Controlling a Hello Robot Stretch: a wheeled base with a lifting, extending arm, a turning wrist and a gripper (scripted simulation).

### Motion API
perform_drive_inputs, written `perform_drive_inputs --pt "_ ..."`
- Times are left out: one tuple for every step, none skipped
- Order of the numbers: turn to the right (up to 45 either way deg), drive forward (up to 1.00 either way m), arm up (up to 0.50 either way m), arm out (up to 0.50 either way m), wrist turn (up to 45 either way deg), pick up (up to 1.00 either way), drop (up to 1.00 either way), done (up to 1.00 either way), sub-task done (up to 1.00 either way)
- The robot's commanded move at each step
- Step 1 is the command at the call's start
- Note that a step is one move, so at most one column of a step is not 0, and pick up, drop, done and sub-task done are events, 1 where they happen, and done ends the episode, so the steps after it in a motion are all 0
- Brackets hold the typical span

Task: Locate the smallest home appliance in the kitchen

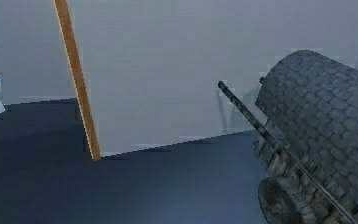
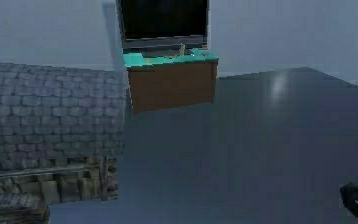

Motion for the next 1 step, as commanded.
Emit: perform_drive_inputs --pt "-15.0 0.00 0.00 0.00 0.0 0.00 0.00 0.00 0.00"
